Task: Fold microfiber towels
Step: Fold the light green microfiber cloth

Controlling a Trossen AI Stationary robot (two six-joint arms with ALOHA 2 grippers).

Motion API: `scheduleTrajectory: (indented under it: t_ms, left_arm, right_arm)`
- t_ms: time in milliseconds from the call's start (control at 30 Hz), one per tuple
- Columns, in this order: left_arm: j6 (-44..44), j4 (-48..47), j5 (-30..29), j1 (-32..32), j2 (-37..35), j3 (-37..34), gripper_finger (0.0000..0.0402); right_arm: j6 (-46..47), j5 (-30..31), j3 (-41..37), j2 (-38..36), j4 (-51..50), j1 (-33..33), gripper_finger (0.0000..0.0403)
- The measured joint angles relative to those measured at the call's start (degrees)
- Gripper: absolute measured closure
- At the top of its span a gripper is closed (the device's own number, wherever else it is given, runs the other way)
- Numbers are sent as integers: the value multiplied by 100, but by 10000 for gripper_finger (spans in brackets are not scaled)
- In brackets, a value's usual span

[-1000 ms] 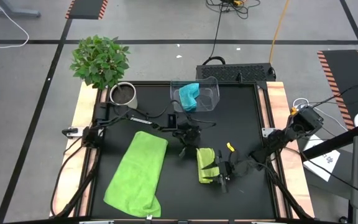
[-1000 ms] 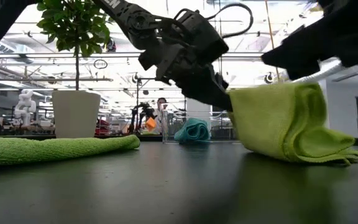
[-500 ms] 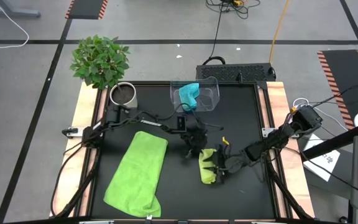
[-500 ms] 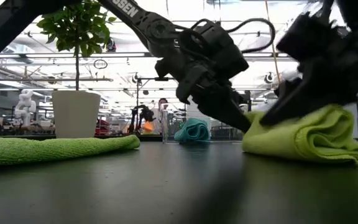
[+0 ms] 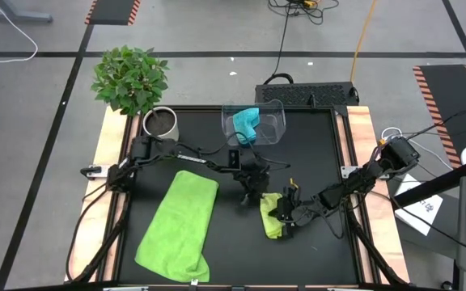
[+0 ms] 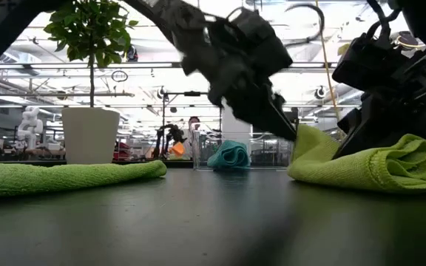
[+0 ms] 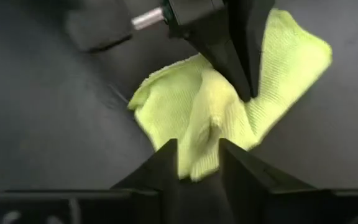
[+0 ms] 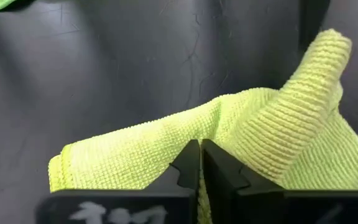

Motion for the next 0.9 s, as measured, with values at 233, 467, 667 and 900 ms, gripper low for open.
scheduleTrajectory:
  t_ms: [233, 467, 667, 900]
  left_arm:
    - [-218, -1117, -218, -151, -873, 2, 191]
    - [-1082, -1895, 219, -708, -1570, -390, 161]
    - [-1630, -1289, -583, -1508, -2374, -1540, 177]
    - [-2124, 1058, -2421, -2384, -3495, -3240, 210]
  right_arm:
    - [340, 0, -147, -7, 4, 2, 395]
    - [145, 7, -484, -7, 606, 30, 402]
    - [-4, -8, -839, -7, 1198, 79, 393]
    - [-204, -160, -1034, 0, 1740, 210, 390]
